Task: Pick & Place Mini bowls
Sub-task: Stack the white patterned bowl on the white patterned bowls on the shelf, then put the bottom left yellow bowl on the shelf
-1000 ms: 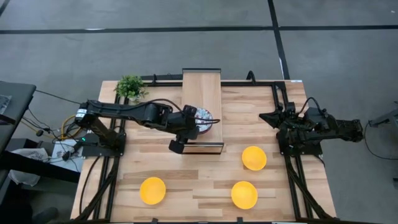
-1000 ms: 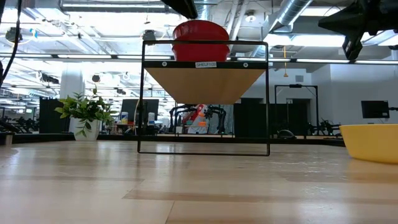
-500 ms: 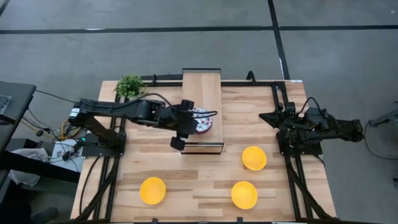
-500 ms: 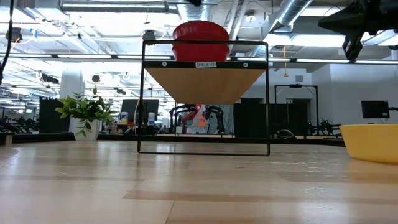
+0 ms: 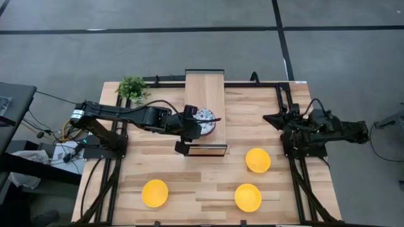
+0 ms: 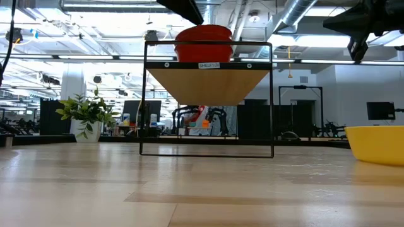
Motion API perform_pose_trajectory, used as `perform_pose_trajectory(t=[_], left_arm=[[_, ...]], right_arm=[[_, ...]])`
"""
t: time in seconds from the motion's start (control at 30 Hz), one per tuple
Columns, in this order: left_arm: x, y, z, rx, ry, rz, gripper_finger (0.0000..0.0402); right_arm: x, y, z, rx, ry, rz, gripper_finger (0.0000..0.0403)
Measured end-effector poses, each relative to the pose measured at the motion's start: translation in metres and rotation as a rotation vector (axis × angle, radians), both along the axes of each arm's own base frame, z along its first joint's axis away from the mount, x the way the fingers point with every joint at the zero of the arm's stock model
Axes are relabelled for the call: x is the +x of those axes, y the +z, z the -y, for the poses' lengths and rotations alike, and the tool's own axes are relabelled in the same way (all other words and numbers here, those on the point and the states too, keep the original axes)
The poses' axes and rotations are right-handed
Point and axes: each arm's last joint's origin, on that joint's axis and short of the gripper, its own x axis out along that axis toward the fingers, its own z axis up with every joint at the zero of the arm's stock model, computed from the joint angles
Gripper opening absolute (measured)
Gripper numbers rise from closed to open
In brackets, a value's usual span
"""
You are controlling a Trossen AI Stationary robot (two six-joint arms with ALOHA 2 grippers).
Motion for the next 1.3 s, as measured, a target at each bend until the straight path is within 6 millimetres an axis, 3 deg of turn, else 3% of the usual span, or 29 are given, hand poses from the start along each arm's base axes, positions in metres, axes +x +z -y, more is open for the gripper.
perform_pose_trajectory(t=[0.3,0.6,0.93,1.1,1.3], left_arm=[[-0.012,0.023,-0.001,0.018,0.022,0.117,0.0117],[-0.063,0.063,0.001,-0.154,0.109,0.226,0.0117],[-0.13,0.074,0.018,-0.565,0.263,0.083,0.0117],[-0.143,0.077,0.035,-0.721,0.281,0.047,0.0117],[-0.148,0.071,0.057,-0.743,0.243,-0.025,0.0117]], right_arm=[[0.0,0.0,0.0,-0.002,0.0,-0.001,0.0],[0.0,0.0,0.0,-0.001,0.0,-0.001,0.0],[0.0,0.0,0.0,-0.001,0.0,0.0,0.0],[0.0,0.0,0.0,-0.002,0.0,-0.001,0.0],[0.0,0.0,0.0,-0.001,0.0,0.0,0.0]])
